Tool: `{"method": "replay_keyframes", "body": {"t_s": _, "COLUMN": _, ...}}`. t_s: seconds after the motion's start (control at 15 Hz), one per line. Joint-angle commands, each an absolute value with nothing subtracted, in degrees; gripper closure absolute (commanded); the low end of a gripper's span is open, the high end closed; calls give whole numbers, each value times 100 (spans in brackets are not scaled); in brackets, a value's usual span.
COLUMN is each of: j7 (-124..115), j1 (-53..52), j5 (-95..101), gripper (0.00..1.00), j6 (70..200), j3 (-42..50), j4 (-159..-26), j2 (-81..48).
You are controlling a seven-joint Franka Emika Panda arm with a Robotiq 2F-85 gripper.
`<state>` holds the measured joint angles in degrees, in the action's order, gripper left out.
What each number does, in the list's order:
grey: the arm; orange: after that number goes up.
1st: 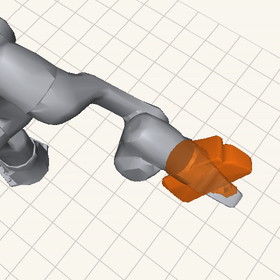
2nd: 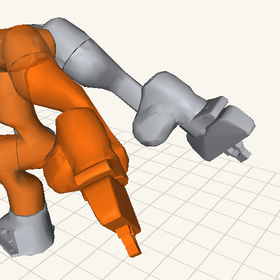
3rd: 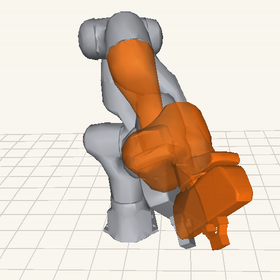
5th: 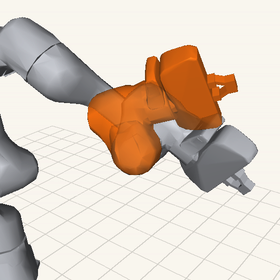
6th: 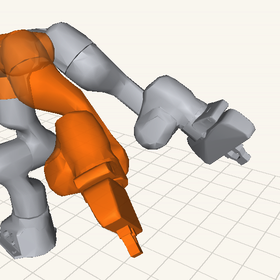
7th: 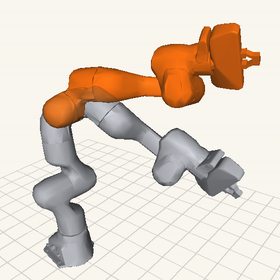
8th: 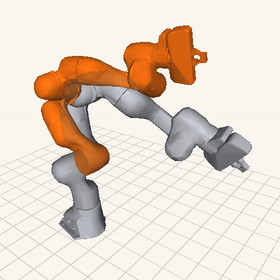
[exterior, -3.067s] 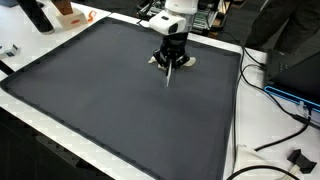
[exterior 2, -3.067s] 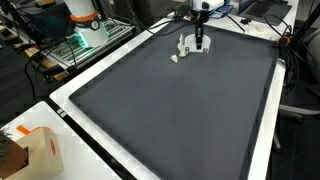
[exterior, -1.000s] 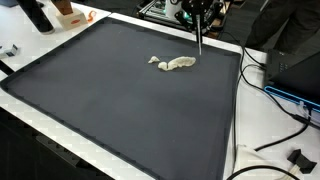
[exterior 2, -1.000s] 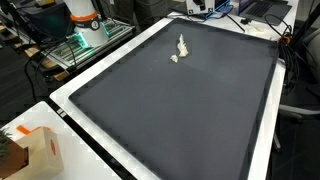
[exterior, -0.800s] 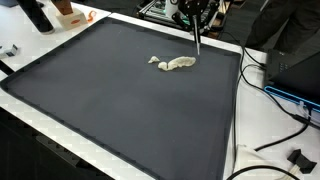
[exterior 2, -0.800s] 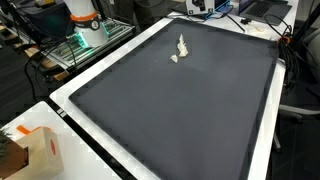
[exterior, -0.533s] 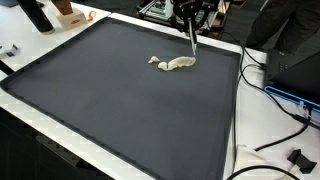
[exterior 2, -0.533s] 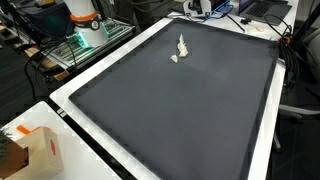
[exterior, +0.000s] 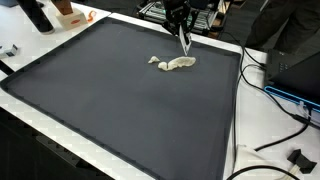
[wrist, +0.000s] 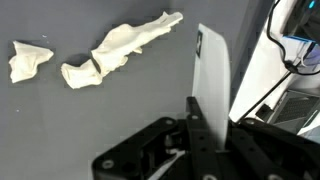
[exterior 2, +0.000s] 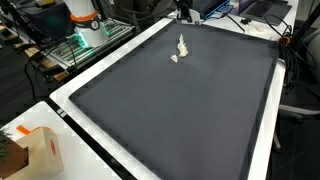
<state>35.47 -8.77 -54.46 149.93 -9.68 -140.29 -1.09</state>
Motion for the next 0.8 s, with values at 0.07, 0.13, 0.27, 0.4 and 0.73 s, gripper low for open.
{"method": "replay_keyframes", "body": {"t_s": 0.07, "j7": 4144, "j1": -754, "j5": -6118, "gripper": 99, "j6": 14710, "j3": -835, "j4": -14397, "j2": 153}}
{"method": "replay_keyframes", "body": {"t_s": 0.13, "j7": 4281, "j1": -729, "j5": -6254, "gripper": 99, "j6": 14669, "j3": -803, "j4": -14428, "j2": 151}}
{"method": "replay_keyframes", "body": {"t_s": 0.27, "j7": 4524, "j1": -687, "j5": -6498, "gripper": 99, "j6": 14602, "j3": -742, "j4": -14488, "j2": 158}}
{"method": "replay_keyframes", "body": {"t_s": 0.4, "j7": 4757, "j1": -648, "j5": -6713, "gripper": 99, "j6": 14553, "j3": -686, "j4": -14534, "j2": 155}}
{"method": "replay_keyframes", "body": {"t_s": 0.73, "j7": 5256, "j1": -549, "j5": -7294, "gripper": 99, "j6": 14444, "j3": -569, "j4": -14576, "j2": 83}}
